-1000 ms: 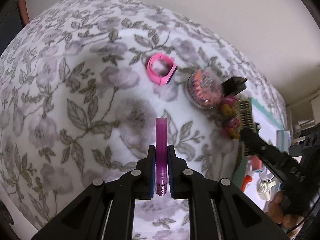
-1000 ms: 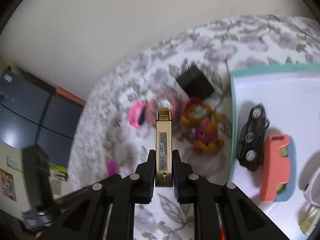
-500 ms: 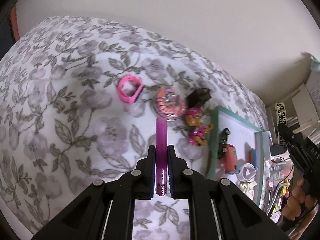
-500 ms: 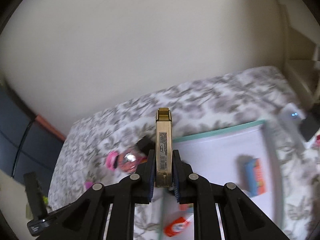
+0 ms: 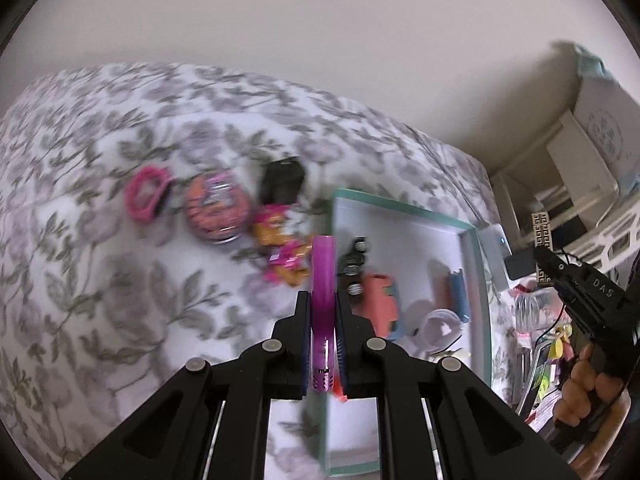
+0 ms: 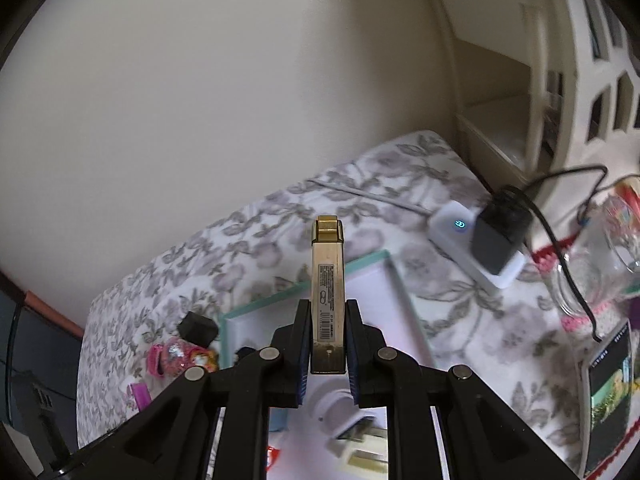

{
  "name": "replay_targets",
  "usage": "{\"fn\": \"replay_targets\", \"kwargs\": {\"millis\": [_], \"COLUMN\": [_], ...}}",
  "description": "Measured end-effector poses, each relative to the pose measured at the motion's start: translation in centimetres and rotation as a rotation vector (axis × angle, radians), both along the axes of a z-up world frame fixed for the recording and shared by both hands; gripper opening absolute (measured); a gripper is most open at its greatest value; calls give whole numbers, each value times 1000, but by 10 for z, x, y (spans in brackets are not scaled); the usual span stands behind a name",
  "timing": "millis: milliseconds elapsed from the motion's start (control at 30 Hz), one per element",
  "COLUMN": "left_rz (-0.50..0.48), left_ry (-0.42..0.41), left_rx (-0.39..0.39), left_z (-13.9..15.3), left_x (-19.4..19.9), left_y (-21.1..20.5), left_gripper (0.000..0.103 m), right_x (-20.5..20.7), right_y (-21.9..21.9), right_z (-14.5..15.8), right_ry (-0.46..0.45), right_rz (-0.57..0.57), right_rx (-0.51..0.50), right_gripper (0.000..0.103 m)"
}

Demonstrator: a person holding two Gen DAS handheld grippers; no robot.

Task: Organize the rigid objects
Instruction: 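Carry both items over the tray and open both grippers to drop them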

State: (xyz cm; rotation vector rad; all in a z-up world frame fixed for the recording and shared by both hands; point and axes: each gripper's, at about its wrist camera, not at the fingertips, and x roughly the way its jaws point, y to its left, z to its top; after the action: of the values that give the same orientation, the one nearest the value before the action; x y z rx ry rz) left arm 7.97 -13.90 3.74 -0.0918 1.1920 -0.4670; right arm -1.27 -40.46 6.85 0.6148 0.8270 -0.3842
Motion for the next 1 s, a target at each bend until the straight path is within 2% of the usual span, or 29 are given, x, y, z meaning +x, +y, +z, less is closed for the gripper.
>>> {"fn": "replay_targets", "kwargs": {"millis": [233,500,633,767,1000], "left_rz": [-78,-157,-180,-177,-189], "left_ry": [8,32,38,60,46], "left_rx": [3,-1,21,36,53], "left_z": [-8,-38,-55,-69,-69], "left_x": [0,0,1,2,-1], "left_y": [-54,-100,-110,-111,-113], "left_gripper": [11,12,12,11,12], "right_x": [3,14,16,17,21], "right_y": [-7,-3,-4,-4,2], "right_z": [-23,-55,-69,-79,-92], "right_ry": [46,118,202,245,315], "right_rz": [30,64,62,80,102], "right_rx": [8,-15,-94,-118,-151], "right_gripper": [16,17,17,17,17]}}
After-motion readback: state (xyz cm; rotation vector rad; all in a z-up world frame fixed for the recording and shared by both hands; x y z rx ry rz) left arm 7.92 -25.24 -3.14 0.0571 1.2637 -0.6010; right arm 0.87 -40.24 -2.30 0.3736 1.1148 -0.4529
